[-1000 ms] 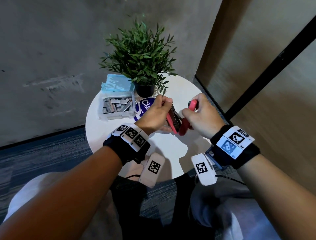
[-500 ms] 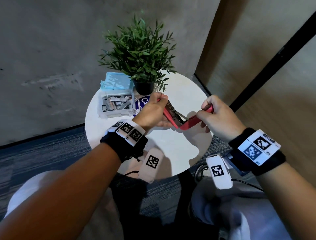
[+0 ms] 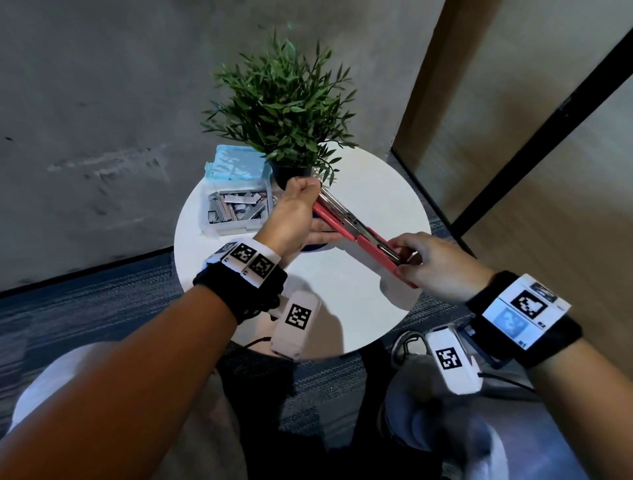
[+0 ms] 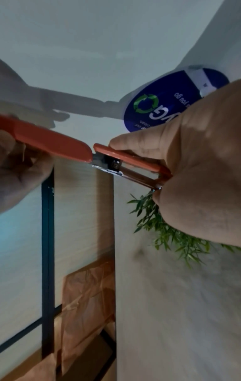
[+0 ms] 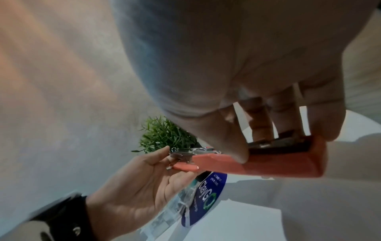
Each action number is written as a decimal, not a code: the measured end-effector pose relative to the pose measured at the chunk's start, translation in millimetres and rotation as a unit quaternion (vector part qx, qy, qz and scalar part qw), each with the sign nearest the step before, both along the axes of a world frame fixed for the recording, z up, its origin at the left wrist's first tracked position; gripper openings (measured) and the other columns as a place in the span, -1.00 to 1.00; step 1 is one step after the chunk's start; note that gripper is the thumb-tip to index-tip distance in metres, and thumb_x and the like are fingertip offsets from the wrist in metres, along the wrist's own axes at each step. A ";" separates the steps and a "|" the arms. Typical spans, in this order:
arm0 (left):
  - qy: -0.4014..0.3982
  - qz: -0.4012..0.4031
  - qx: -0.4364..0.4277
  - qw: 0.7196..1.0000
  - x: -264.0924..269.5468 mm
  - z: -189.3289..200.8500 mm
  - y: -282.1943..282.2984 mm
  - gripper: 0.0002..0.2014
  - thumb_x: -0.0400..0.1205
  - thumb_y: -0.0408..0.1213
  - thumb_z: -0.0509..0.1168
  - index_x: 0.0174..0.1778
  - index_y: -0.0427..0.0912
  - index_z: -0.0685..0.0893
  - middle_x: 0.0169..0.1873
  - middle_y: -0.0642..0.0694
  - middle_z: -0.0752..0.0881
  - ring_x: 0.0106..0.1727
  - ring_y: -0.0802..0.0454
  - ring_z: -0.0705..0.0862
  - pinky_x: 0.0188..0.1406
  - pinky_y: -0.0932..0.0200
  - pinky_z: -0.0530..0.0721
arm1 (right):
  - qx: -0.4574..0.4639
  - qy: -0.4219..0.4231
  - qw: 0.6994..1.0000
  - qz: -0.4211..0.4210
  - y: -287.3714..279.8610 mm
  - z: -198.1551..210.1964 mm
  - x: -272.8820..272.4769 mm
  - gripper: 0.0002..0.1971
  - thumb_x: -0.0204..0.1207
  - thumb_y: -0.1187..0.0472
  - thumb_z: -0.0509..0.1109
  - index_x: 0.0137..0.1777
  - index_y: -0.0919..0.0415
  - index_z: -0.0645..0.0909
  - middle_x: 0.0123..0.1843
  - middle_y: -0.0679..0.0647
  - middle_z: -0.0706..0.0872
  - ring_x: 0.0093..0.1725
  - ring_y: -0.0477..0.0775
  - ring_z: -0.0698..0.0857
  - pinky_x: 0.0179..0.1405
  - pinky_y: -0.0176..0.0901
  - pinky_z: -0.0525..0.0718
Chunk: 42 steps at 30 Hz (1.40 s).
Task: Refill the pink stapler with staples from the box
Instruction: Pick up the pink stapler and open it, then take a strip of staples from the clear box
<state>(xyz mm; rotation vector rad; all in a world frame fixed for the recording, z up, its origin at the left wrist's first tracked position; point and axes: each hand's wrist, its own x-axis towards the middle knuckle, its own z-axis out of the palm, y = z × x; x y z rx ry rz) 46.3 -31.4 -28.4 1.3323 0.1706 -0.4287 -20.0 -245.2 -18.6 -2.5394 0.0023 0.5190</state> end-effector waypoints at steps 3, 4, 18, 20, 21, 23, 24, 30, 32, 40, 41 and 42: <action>-0.001 -0.020 -0.005 1.000 -4.4 -0.4 -2.1 -0.84 0.80 -0.07 0.04 0.10 -0.06 0.43 0.10 -0.36 0.66 -0.04 -0.47 0.81 0.03 -0.43 0.75 | -0.016 -0.024 1.000 0.000 13.6 5.6 2.7 -0.47 0.51 -0.09 0.41 0.47 -0.02 0.51 0.23 0.00 0.67 0.12 0.02 0.68 -0.03 -0.22 0.53; -0.001 -0.024 -0.007 1.000 -5.4 -0.5 -2.9 -0.85 0.80 -0.07 0.05 0.09 -0.05 0.44 0.12 -0.36 0.66 -0.06 -0.45 0.81 0.02 -0.43 0.75 | -0.011 -0.035 0.999 0.002 20.5 8.0 4.4 -0.41 0.50 -0.14 0.41 0.52 -0.02 0.46 0.27 0.00 0.68 0.19 0.05 0.68 0.08 -0.17 0.54; 0.105 -0.002 -0.009 0.994 -19.5 -14.7 26.0 -0.64 0.83 -0.17 -0.07 0.37 -0.32 0.44 0.08 -0.55 0.76 0.03 -0.45 0.81 0.05 -0.28 0.78 | -0.082 -0.062 0.989 0.107 62.1 13.0 39.6 -0.65 0.60 0.09 0.33 0.34 -0.26 0.52 0.20 -0.03 0.76 0.16 0.19 0.68 0.14 0.08 0.65; 0.107 0.003 -0.012 0.994 -21.1 -15.1 32.5 -0.67 0.83 -0.20 -0.08 0.37 -0.30 0.42 0.09 -0.57 0.75 0.03 -0.44 0.80 -0.02 -0.21 0.79 | -0.075 -0.053 0.989 0.112 68.9 14.6 40.2 -0.66 0.58 0.08 0.34 0.33 -0.25 0.53 0.21 -0.02 0.76 0.18 0.19 0.67 0.16 0.09 0.65; 0.104 0.007 -0.014 0.994 -21.4 -15.9 37.9 -0.67 0.84 -0.20 -0.08 0.38 -0.29 0.42 0.09 -0.56 0.75 0.01 -0.43 0.81 -0.04 -0.19 0.79 | -0.074 -0.049 0.989 0.116 74.5 14.2 41.1 -0.66 0.58 0.10 0.34 0.32 -0.22 0.55 0.21 -0.01 0.76 0.18 0.19 0.67 0.16 0.08 0.65; 0.095 0.015 -0.014 0.995 -21.6 -17.4 47.5 -0.70 0.84 -0.20 -0.08 0.34 -0.24 0.43 0.09 -0.54 0.75 -0.10 -0.35 0.84 -0.07 -0.14 0.80 | -0.073 -0.040 0.989 0.121 85.2 13.9 42.2 -0.68 0.57 0.11 0.34 0.29 -0.18 0.56 0.20 0.02 0.75 0.18 0.20 0.67 0.16 0.07 0.64; 0.093 0.018 -0.013 0.995 -21.6 -17.8 51.7 -0.73 0.84 -0.20 -0.08 0.31 -0.22 0.43 0.09 -0.54 0.75 -0.17 -0.30 0.85 -0.11 -0.12 0.81 | -0.071 -0.032 0.989 0.122 89.8 13.3 43.0 -0.68 0.55 0.10 0.35 0.29 -0.16 0.56 0.20 0.03 0.75 0.19 0.21 0.67 0.17 0.08 0.64; 0.094 0.011 0.018 0.995 -27.0 -18.3 68.6 -0.77 0.85 -0.24 -0.09 0.07 -0.13 0.46 0.00 -0.45 0.68 -0.30 -0.23 0.82 -0.23 -0.07 0.80 | -0.050 -0.033 0.993 0.105 119.3 18.2 52.2 -0.60 0.49 0.04 0.29 0.35 -0.10 0.58 0.29 0.00 0.69 0.25 0.13 0.64 0.31 0.09 0.59; 0.105 -0.007 0.019 0.994 -32.6 -18.0 70.9 -0.77 0.85 -0.24 -0.11 0.18 -0.14 0.45 0.12 -0.47 0.65 0.02 -0.46 0.78 -0.12 -0.14 0.79 | -0.018 -0.058 0.995 0.085 128.2 21.2 56.8 -0.68 0.54 0.06 0.29 0.28 -0.07 0.64 0.16 -0.03 0.75 0.15 0.10 0.67 0.19 -0.02 0.62; 0.141 0.005 0.001 0.990 -37.2 -27.1 85.9 -0.79 0.85 -0.28 -0.10 0.22 -0.18 0.42 0.05 -0.35 0.67 0.24 -0.54 0.68 0.14 -0.25 0.67 | -0.017 -0.128 0.984 0.121 164.9 23.7 89.2 -0.85 0.59 0.18 0.39 0.09 0.04 0.75 -0.05 -0.03 0.79 -0.08 0.03 0.72 -0.11 -0.26 0.51; 0.146 0.012 0.002 0.989 -36.6 -28.1 88.3 -0.80 0.85 -0.28 -0.10 0.21 -0.17 0.43 0.02 -0.32 0.66 0.25 -0.54 0.68 0.14 -0.26 0.67 | -0.029 -0.128 0.982 0.133 172.1 22.6 93.4 -0.86 0.58 0.17 0.40 0.08 0.03 0.76 -0.02 -0.03 0.80 -0.03 0.02 0.73 -0.05 -0.26 0.55; 0.148 0.018 0.004 0.989 -35.7 -29.0 89.7 -0.80 0.85 -0.28 -0.09 0.20 -0.17 0.43 0.01 -0.30 0.65 0.26 -0.54 0.67 0.13 -0.26 0.68 | -0.042 -0.125 0.981 0.144 178.2 22.0 97.2 -0.86 0.58 0.16 0.42 0.08 0.03 0.76 0.03 -0.03 0.81 0.01 0.01 0.73 0.01 -0.26 0.56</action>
